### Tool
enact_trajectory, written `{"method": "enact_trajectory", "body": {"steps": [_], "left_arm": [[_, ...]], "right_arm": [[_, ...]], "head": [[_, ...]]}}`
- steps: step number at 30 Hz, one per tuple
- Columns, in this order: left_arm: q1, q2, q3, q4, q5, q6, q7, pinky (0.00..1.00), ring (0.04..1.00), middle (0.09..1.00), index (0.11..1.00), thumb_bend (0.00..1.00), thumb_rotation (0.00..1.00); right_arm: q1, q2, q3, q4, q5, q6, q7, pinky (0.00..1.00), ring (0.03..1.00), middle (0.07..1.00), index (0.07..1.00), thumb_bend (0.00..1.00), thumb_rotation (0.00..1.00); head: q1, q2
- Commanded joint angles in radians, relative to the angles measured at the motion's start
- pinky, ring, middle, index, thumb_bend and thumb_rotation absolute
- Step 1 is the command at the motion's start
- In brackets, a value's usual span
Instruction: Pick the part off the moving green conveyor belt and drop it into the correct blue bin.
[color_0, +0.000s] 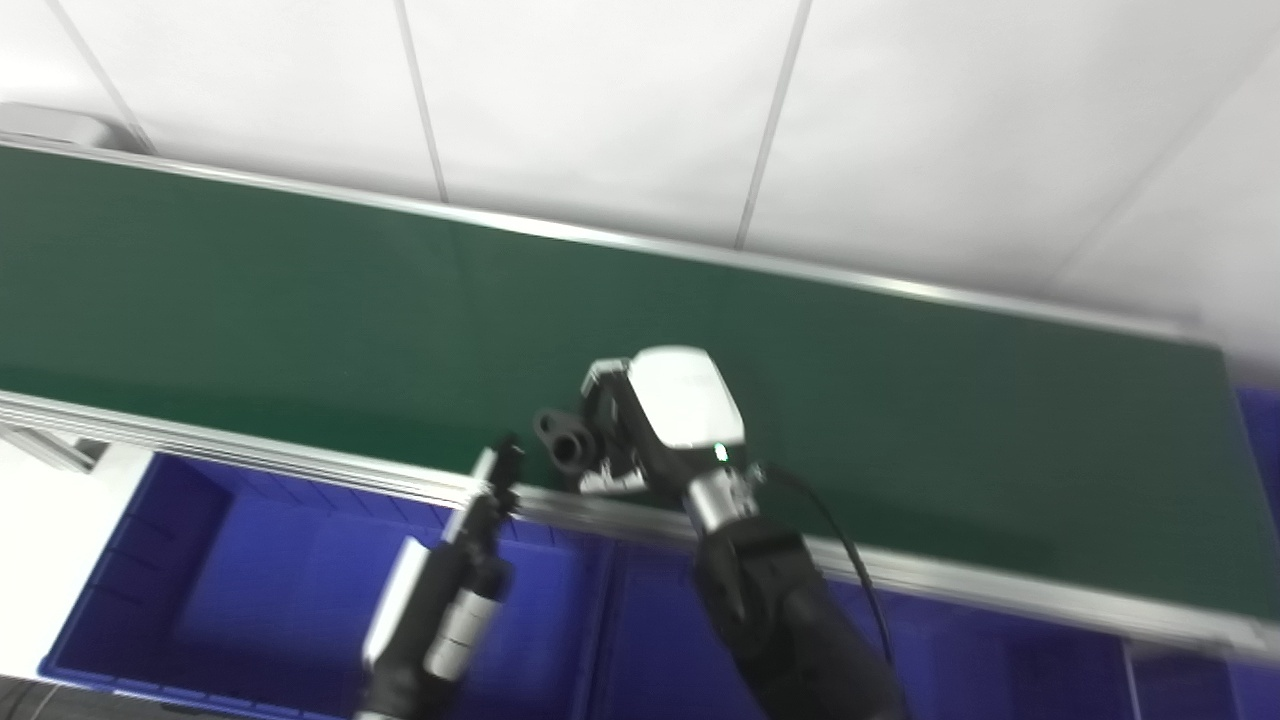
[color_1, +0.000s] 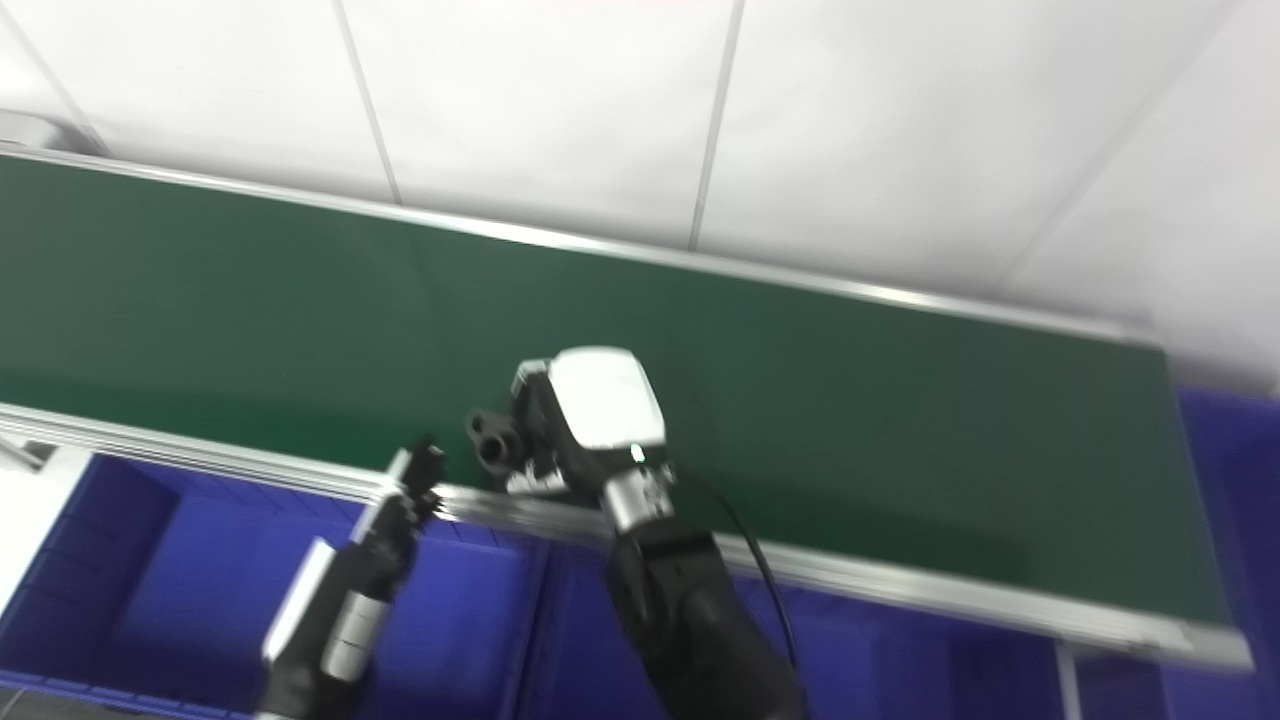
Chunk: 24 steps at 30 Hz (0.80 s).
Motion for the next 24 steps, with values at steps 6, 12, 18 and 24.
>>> {"method": "enact_trajectory", "body": {"steps": [6,12,18,24], "left_arm": [[-0.008,0.055,0.053,-0.083,-0.111,0.059,-0.040,1.00,1.000,1.000,1.000,0.74,1.00],[-0.016,0.080,0.088,-0.124,-0.147,0.120,-0.055,1.00,1.000,1.000,1.000,0.73,1.00],[-0.022,0.087,0.107,-0.144,-0.167,0.161,-0.064,1.00,1.000,1.000,1.000,0.76,1.00],[-0.029,0.086,0.110,-0.158,-0.173,0.180,-0.066,1.00,1.000,1.000,1.000,0.75,0.99]], "right_arm": [[0.002,-0.052,-0.019,-0.192,-0.070,-0.003,0.137,0.08,0.132,0.216,0.486,0.51,0.13],[0.121,-0.089,-0.043,-0.309,-0.094,-0.020,0.161,0.06,0.112,0.194,0.484,0.51,0.12],[0.301,-0.119,-0.055,-0.446,-0.129,-0.007,0.248,0.07,0.124,0.216,0.485,0.51,0.13],[0.434,-0.118,-0.067,-0.489,-0.175,-0.024,0.285,0.07,0.126,0.215,0.486,0.51,0.13]], "head": [[-0.114,0.041],[-0.164,0.069],[-0.179,0.077],[-0.179,0.090]]}}
